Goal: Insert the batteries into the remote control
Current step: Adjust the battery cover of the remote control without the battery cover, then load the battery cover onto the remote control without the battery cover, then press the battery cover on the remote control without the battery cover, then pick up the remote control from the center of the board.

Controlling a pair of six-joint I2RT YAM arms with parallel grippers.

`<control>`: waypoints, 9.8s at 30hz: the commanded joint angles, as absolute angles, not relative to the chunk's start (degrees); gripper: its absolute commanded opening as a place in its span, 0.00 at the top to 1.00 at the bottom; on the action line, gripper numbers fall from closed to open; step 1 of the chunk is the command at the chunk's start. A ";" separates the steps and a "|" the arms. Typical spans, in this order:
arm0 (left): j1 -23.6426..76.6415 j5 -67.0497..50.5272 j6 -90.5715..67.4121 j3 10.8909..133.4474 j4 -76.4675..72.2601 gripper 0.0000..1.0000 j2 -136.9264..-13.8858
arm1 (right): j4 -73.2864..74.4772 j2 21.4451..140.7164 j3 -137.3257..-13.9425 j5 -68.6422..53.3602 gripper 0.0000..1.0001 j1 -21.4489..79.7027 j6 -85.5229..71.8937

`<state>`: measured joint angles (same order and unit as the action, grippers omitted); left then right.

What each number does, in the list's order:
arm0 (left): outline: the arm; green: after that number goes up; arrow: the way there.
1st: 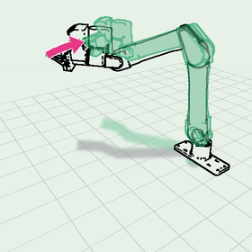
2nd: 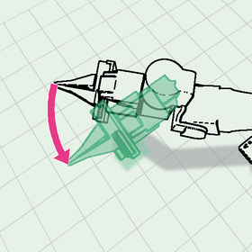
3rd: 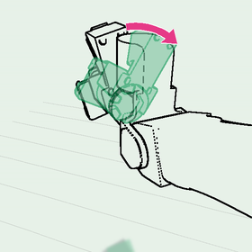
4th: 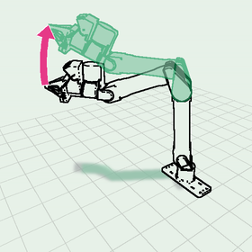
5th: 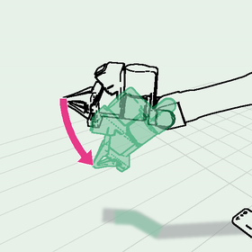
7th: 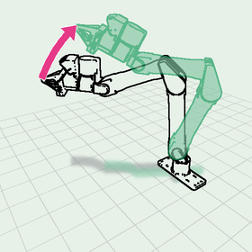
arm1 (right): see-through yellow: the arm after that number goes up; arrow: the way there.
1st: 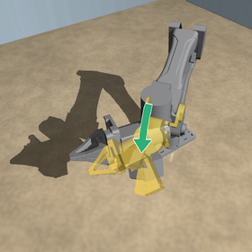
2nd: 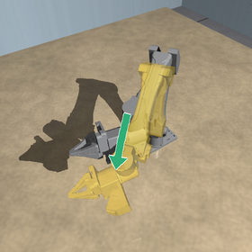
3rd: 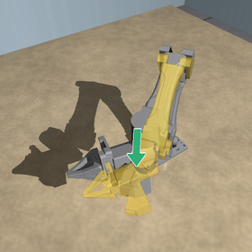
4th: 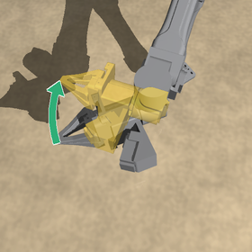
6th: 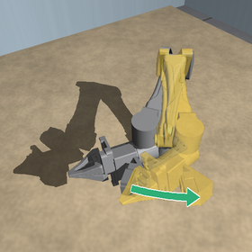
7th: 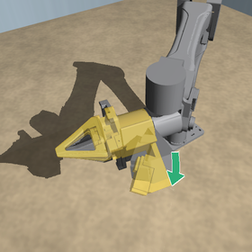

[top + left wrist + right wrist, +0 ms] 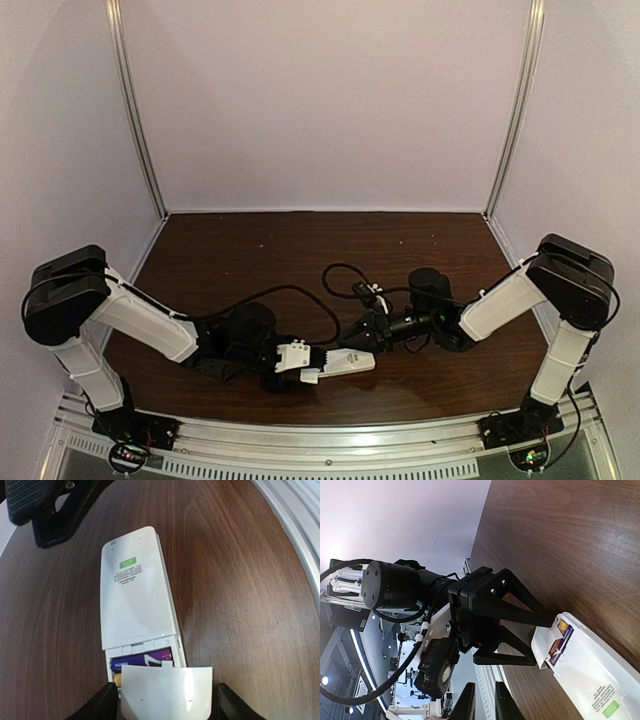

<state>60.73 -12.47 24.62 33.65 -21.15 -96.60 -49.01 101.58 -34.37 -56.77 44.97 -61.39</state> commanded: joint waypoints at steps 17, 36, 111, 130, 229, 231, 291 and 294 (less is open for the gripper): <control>59.21 -13.89 25.14 35.76 -18.49 0.48 -98.14 | -48.82 100.46 -34.59 -57.57 0.84 44.74 -60.45; 56.78 -19.04 21.35 39.49 -16.87 0.45 -98.23 | -49.91 100.86 -34.56 -57.77 0.85 44.74 -60.86; 55.25 -13.95 7.47 38.28 -20.89 0.68 -98.11 | -45.28 99.43 -34.98 -56.27 0.89 43.51 -58.63; 57.57 -11.16 10.32 42.81 -12.91 0.71 -102.29 | -43.12 99.55 -35.27 -56.09 0.89 43.30 -57.39; 66.97 2.32 -38.97 42.07 -15.51 0.80 -101.74 | -28.07 96.15 -25.69 -46.14 0.76 42.35 -45.11; 67.50 1.27 -38.77 42.55 -15.73 0.81 -102.47 | -28.33 96.52 -25.83 -46.14 0.78 42.53 -45.25; 63.12 -13.52 21.85 73.61 20.73 0.36 -116.76 | -0.57 44.09 -28.00 -35.20 0.00 24.08 -26.51; 62.58 -14.41 21.51 73.97 20.80 0.52 -116.30 | -2.83 43.60 -27.36 -37.34 0.00 24.14 -27.80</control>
<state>63.35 -12.73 20.43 72.84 18.55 -115.50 -1.52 44.64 -28.71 -34.92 24.45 -27.40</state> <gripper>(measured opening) 0.569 0.993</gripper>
